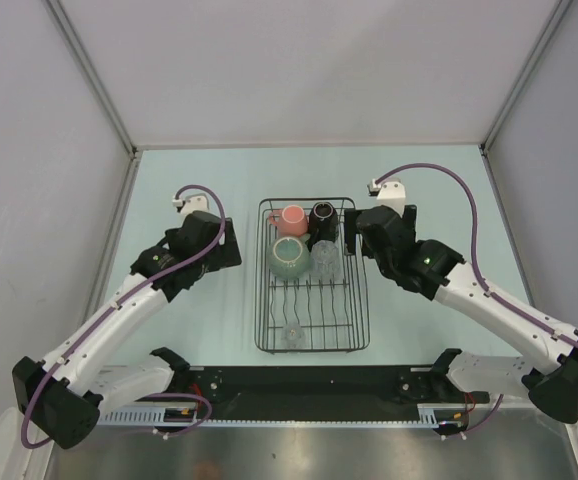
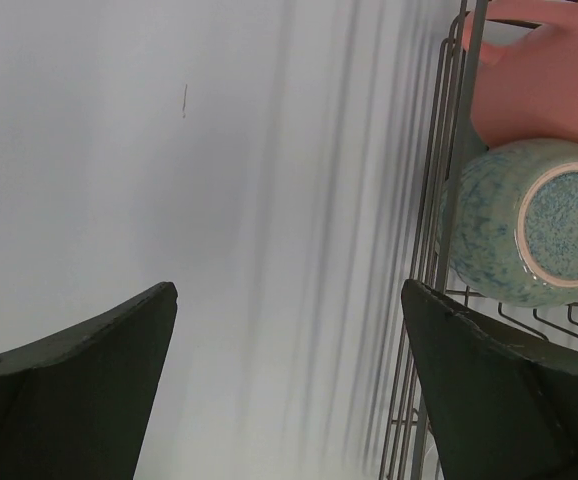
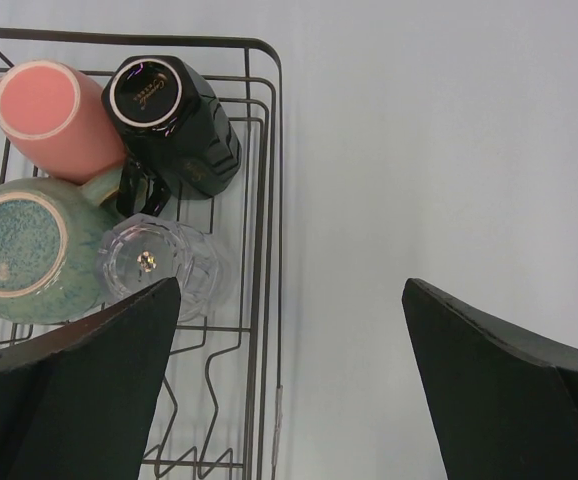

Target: Unload the cups from the dish rack

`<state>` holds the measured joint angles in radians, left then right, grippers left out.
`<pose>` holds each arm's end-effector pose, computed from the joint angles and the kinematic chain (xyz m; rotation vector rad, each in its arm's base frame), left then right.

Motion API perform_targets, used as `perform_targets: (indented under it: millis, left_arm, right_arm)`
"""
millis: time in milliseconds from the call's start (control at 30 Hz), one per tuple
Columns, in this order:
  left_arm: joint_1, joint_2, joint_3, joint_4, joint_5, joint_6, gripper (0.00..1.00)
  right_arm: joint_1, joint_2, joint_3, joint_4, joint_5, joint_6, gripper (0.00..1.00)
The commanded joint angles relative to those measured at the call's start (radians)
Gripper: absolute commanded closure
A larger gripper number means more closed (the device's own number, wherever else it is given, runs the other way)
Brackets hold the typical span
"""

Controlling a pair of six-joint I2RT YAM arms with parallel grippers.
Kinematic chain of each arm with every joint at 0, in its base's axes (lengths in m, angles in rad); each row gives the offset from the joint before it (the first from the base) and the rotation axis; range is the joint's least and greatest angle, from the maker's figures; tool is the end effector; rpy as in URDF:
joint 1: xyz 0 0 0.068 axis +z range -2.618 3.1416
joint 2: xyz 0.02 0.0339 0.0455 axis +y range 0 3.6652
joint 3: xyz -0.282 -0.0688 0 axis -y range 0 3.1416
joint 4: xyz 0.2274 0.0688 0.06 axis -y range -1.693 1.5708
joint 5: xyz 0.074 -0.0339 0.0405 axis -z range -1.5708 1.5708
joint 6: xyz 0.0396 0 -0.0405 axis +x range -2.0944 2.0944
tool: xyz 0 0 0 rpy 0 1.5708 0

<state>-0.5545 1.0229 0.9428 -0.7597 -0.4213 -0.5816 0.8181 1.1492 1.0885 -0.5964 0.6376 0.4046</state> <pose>0.1599 -0.0800 0.3138 -0.2204 2.3080 -0.0593 0.1669 0.1437 0.3523 -0.0957 2.0817 0.0244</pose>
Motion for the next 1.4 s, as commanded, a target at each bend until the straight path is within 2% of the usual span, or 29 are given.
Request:
perform_targets:
  millis: [0,167,333,367,400,467,500,533,567,633,767,833,933,1000,1033,1200,1367]
  left_arm:
    - [-0.007,-0.026,0.021,0.017,-0.025,-0.040,0.00]
    - [-0.007,-0.055,-0.004,0.017,-0.034,-0.028,0.00]
    - [-0.005,-0.044,-0.016,0.017,-0.040,-0.023,0.00]
    - [-0.007,-0.035,-0.016,0.016,-0.037,-0.021,0.00]
    - [-0.007,-0.032,-0.016,0.017,-0.036,-0.023,0.00]
    - [-0.007,-0.026,-0.013,0.020,-0.022,-0.023,0.00]
    - [-0.007,-0.026,-0.012,0.025,0.002,-0.021,0.00]
    - [-0.008,-0.027,-0.007,0.026,0.013,-0.012,0.00]
    - [-0.013,-0.027,-0.006,0.031,0.022,-0.004,0.00]
    - [-0.021,-0.029,0.004,0.033,0.009,0.009,0.00]
    - [-0.022,-0.027,0.002,0.026,-0.013,0.006,0.00]
    - [-0.024,-0.029,-0.007,0.025,-0.011,-0.001,0.00]
    - [-0.024,-0.027,-0.021,0.026,0.009,-0.011,0.00]
    - [-0.022,-0.026,-0.025,0.028,0.010,-0.014,0.00]
    - [-0.022,-0.027,-0.029,0.026,0.012,-0.014,0.00]
    - [-0.022,-0.027,-0.032,0.031,0.006,-0.003,0.00]
    - [-0.022,-0.011,-0.045,0.037,0.007,-0.003,0.00]
  right_arm:
    - [0.001,-0.006,0.008,0.041,-0.003,-0.038,0.00]
    - [0.009,0.000,0.007,0.030,-0.047,-0.044,0.00]
    - [0.072,-0.006,0.014,0.030,0.083,-0.012,0.02]
    - [0.066,-0.011,0.016,0.024,0.097,0.070,0.16]
    - [0.050,-0.031,0.016,0.018,0.100,0.103,0.23]
    - [-0.014,-0.063,-0.010,0.041,-0.004,0.125,0.27]
    - [-0.029,-0.077,-0.022,0.076,-0.085,0.105,0.24]
    - [-0.034,-0.103,-0.033,0.086,-0.107,0.091,0.16]
    - [-0.034,-0.109,-0.042,0.092,-0.127,0.071,0.00]
    - [-0.017,-0.102,-0.027,0.089,-0.214,-0.004,0.00]
    - [0.076,-0.036,0.023,0.020,-0.224,-0.030,0.00]
    - [0.159,-0.007,0.034,0.001,-0.167,-0.013,0.00]
    - [0.248,0.043,0.042,-0.025,-0.084,0.040,0.12]
    - [0.292,0.069,0.042,-0.037,-0.024,0.078,0.13]
    - [0.337,0.078,0.040,-0.042,-0.001,0.123,0.17]
    - [0.518,0.200,0.080,-0.101,0.122,0.186,0.16]
    - [0.625,0.257,0.093,-0.108,0.099,0.261,0.11]
